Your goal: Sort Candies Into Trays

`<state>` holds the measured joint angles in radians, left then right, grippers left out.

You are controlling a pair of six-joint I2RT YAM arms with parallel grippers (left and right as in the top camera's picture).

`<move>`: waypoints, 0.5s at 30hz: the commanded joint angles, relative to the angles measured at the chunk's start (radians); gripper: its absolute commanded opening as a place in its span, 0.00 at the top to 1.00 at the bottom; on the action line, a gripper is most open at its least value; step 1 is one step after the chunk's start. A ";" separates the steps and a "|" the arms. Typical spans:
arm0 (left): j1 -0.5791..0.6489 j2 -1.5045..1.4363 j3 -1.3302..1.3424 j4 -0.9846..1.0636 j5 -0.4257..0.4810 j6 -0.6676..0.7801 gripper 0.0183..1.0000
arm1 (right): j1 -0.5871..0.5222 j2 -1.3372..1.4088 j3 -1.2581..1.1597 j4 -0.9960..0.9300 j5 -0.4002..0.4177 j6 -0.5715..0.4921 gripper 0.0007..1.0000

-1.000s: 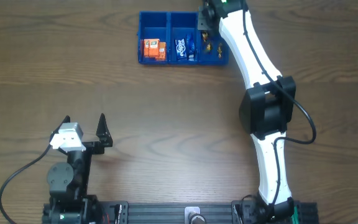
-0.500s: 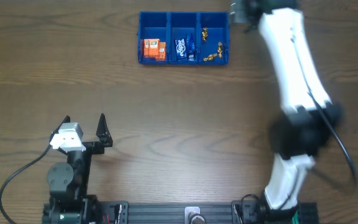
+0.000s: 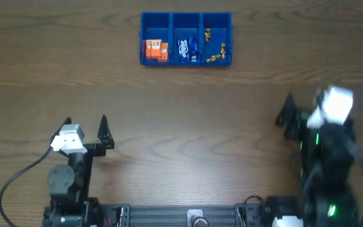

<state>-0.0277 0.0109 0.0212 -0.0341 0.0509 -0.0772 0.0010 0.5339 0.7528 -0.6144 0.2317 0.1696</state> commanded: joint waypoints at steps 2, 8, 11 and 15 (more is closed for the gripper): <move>0.005 -0.006 -0.016 -0.041 -0.006 0.007 0.00 | -0.015 -0.374 -0.381 0.190 -0.100 -0.014 0.00; 0.005 -0.006 -0.016 -0.041 -0.006 0.007 0.00 | 0.017 -0.531 -0.558 0.341 -0.181 -0.048 0.00; 0.005 -0.006 -0.016 -0.041 -0.006 0.007 0.00 | 0.030 -0.531 -0.598 0.381 -0.178 -0.049 0.00; 0.005 -0.006 -0.016 -0.041 -0.006 0.007 0.00 | 0.032 -0.531 -0.677 0.452 -0.182 -0.074 0.00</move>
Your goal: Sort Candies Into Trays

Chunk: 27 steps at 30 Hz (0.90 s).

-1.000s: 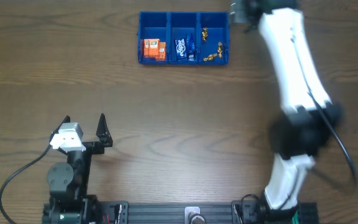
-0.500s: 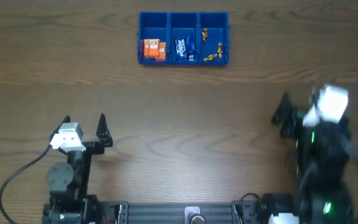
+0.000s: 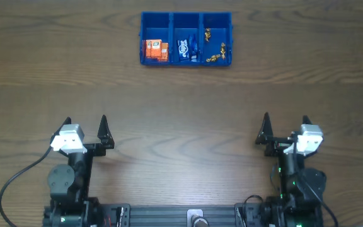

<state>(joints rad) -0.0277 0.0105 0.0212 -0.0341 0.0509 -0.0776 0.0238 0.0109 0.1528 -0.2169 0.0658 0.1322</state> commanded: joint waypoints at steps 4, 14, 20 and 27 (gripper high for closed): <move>0.005 -0.006 -0.016 -0.041 -0.006 0.007 0.00 | 0.009 -0.008 -0.146 0.138 -0.038 -0.050 0.00; 0.005 -0.006 -0.016 -0.041 -0.006 0.007 0.00 | 0.009 -0.008 -0.145 0.137 -0.039 -0.055 0.00; 0.005 -0.006 -0.016 -0.041 -0.006 0.007 0.00 | 0.009 -0.008 -0.145 0.137 -0.039 -0.055 0.00; 0.005 -0.006 -0.016 -0.041 -0.006 0.007 0.00 | 0.009 -0.008 -0.145 0.137 -0.039 -0.055 0.00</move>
